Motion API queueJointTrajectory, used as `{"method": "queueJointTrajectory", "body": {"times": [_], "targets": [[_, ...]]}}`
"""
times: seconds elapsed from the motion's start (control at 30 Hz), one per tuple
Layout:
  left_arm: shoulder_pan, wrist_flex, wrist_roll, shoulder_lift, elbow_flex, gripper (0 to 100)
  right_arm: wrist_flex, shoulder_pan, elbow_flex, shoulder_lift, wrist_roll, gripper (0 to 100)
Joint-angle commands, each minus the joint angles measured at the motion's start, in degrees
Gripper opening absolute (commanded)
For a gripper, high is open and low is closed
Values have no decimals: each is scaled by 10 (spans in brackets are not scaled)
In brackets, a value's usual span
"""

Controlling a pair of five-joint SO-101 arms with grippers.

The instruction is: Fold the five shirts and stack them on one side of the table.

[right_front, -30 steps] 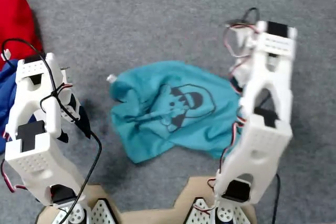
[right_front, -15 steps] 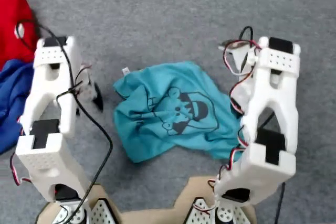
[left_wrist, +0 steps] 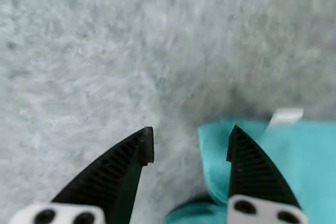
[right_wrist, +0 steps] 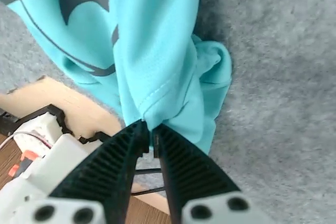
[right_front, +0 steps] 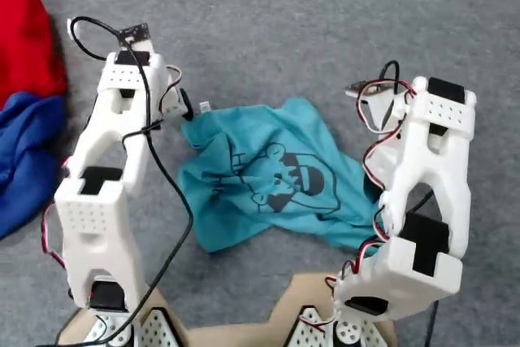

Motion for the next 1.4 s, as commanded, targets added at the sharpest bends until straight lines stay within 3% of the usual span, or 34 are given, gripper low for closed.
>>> {"method": "queueJointTrajectory", "body": {"times": [0.0, 0.2, 0.53, 0.8, 1.0, 1.37], "targets": [[5, 30, 52, 27, -88, 240, -11, 7, 1, -29, 7, 8], [8, 95, 102, 96, -188, 240, -20, 7, 1, -29, 8, 8], [64, 216, 106, 175, -303, 237, -23, 5, 1, -29, 8, 8], [69, 223, 107, 236, -352, 218, -23, 4, 1, -29, 8, 8], [70, 222, 105, 259, -378, 25, -23, 4, 1, -28, 8, 8], [66, 240, 106, 257, -455, 19, -32, 4, 1, -28, 8, 8]]}}
